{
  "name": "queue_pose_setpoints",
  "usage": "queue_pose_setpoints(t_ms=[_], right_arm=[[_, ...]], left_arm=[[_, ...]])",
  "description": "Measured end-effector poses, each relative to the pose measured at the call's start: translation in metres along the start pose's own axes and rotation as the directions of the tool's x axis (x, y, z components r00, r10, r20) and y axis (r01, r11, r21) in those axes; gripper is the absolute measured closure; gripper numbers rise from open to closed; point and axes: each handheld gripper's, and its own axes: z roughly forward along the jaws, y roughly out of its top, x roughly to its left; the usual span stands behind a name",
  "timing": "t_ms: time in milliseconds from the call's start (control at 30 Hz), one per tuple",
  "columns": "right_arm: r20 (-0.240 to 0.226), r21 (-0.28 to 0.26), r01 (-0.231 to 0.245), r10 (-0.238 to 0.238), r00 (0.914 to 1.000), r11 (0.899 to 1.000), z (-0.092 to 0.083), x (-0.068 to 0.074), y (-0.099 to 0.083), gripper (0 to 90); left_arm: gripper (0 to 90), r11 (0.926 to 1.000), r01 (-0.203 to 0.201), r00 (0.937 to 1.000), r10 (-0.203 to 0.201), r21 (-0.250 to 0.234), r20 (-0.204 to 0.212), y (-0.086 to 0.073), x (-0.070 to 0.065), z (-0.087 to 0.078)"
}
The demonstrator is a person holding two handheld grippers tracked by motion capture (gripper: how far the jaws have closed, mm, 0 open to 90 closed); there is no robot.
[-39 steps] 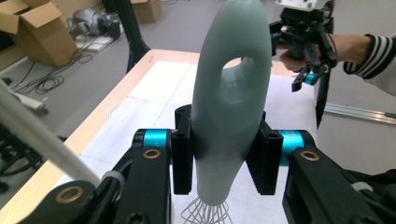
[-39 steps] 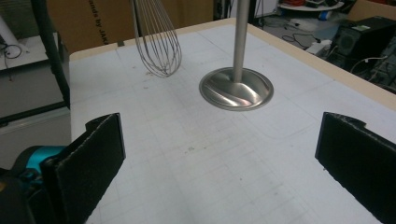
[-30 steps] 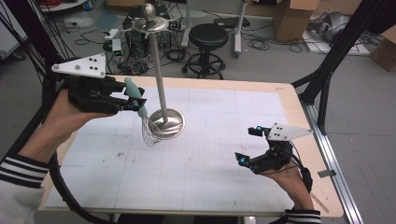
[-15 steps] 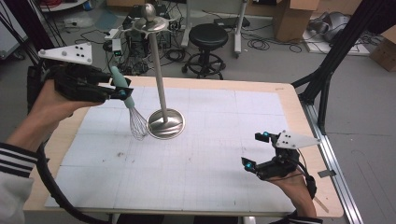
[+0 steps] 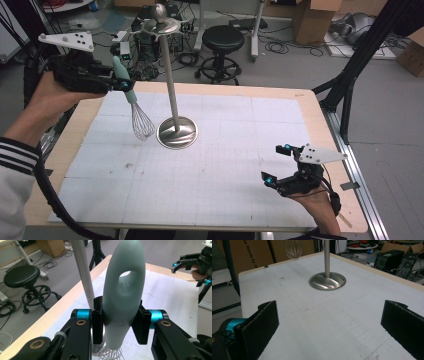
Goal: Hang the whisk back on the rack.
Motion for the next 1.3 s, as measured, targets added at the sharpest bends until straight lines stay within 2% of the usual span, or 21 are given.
queue_pose_setpoints(t_ms=[233,500,733,1300], right_arm=[[-0.007,0.003,-0.003,0.003,1.0,1.0,0.003,0.0,-0.002,0.4],[-0.001,0.009,0.0,0.0,1.0,1.0,0.002,-0.001,-0.004,0.4],[0.002,0.005,-0.002,0.002,1.0,1.0,0.002,-0.001,-0.003,0.4],[0.006,0.007,0.013,-0.013,0.9999,1.0,0.001,0.0,-0.001,0.4]], left_arm=[[66.4,0.9999,0.009,0.9997,-0.009,0.011,-0.024,0.008,0.013,0.003],[66.4,0.9998,0.014,0.9994,-0.014,0.012,-0.03,0.016,0.022,0.004],[66.3,0.9995,0.009,0.9999,-0.009,0.029,-0.009,0.022,0.03,0.006],[66.4,0.9994,0.012,0.9999,-0.012,0.032,-0.002,0.042,0.041,0.011]])
